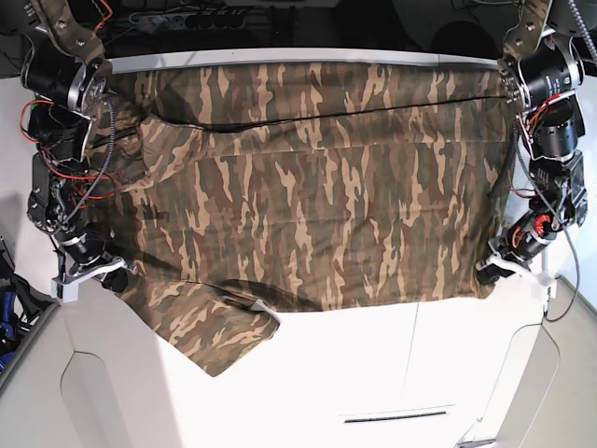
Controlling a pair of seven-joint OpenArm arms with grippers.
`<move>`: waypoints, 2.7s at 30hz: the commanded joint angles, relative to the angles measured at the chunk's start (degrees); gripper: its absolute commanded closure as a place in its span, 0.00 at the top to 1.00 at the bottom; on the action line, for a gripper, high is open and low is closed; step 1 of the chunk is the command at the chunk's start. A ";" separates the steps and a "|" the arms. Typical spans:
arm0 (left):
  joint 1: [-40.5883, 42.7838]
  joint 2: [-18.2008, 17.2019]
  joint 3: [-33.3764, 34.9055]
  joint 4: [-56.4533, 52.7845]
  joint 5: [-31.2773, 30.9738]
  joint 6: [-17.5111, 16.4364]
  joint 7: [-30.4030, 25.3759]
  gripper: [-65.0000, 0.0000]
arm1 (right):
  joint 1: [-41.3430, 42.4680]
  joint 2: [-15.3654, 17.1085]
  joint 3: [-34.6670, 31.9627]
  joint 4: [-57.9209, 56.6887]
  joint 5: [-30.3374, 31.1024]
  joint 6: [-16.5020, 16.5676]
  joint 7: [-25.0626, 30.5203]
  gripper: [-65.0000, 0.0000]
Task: Fold the T-shirt properly
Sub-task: 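Grasp the folded shirt's corners at both ends with both grippers, then fold the shirt lengthwise again, bringing the hem edge up to the collar edge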
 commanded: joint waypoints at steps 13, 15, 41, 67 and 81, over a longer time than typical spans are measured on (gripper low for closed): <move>3.85 -5.11 -0.17 16.37 -14.05 -1.30 15.98 0.00 | -0.33 5.60 0.00 16.50 15.72 1.14 -21.97 0.00; 6.45 -6.21 -0.17 20.00 -14.67 -1.30 16.26 0.00 | -2.01 6.71 0.00 19.02 18.45 1.27 -23.78 0.00; 33.05 -9.49 -1.20 53.09 -13.79 -1.30 20.57 0.00 | -28.59 12.09 4.26 42.23 28.98 1.27 -28.06 0.00; 37.48 -9.44 -1.20 53.07 -13.20 -1.30 20.24 0.00 | -31.85 11.91 7.10 41.81 28.65 0.96 -16.83 0.50; 37.48 -8.79 -1.18 53.07 -14.27 -1.30 20.22 0.00 | -22.53 7.76 -1.64 36.06 15.78 0.13 -12.31 0.50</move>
